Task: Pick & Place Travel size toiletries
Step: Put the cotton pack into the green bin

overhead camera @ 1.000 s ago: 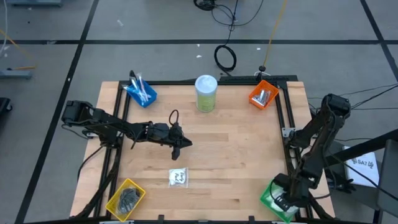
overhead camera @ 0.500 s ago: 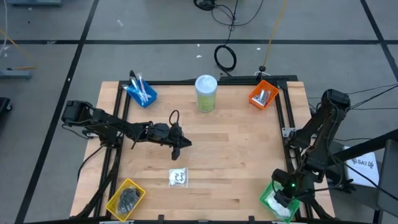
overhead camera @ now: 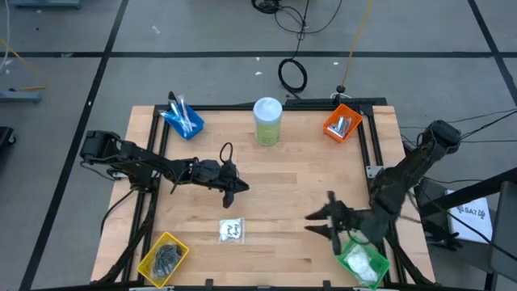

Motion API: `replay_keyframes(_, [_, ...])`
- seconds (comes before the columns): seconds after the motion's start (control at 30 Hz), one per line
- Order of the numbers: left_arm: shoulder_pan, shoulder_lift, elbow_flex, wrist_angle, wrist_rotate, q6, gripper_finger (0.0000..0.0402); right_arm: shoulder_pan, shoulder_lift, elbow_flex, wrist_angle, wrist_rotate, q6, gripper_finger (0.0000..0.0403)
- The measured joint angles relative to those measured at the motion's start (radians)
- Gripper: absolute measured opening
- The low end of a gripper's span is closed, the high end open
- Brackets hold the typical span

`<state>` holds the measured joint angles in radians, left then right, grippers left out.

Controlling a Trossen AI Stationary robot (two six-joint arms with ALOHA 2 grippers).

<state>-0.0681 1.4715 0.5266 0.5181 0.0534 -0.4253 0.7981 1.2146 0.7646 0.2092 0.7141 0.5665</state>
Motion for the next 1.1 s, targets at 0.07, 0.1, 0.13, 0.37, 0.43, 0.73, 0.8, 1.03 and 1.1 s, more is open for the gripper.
replay_keyframes(0.07, [-0.001,0.000,0.000,-0.033,0.115,-0.023,0.0035,-0.064,0.027,-0.016,0.181,-0.096,-0.161,0.0138])
replay_keyframes(0.1, [-0.008,0.000,0.000,-0.056,0.186,-0.026,0.0035,-0.095,0.038,-0.021,0.231,-0.143,-0.207,0.0141])
replay_keyframes(0.13, [-0.021,0.000,0.000,-0.084,0.246,-0.018,0.0035,-0.123,0.047,-0.023,0.260,-0.188,-0.241,0.0145])
replay_keyframes(0.37, [-0.228,0.001,0.105,-0.357,0.257,-0.026,0.0035,-0.247,0.101,-0.024,0.205,-0.300,-0.292,0.0170])
replay_keyframes(0.43, [-0.314,0.001,0.221,-0.596,0.159,-0.022,0.0030,-0.256,0.115,-0.024,0.184,-0.301,-0.294,0.0173])
replay_keyframes(0.73, [-0.451,0.114,0.567,-1.053,-0.086,-0.277,0.0037,-0.268,0.120,-0.025,0.169,-0.300,-0.395,0.0171])
replay_keyframes(0.8, [-0.440,0.143,0.582,-1.077,-0.090,-0.310,0.0069,-0.268,0.118,-0.024,0.179,-0.300,-0.397,0.0174])
replay_keyframes(1.03, [-0.411,0.255,0.578,-1.120,-0.137,-0.246,0.0190,-0.268,0.119,-0.024,0.156,-0.338,-0.388,0.0187])
replay_keyframes(1.1, [-0.406,0.290,0.578,-1.118,-0.138,-0.209,0.0212,-0.268,0.120,-0.024,0.156,-0.364,-0.375,0.0187])
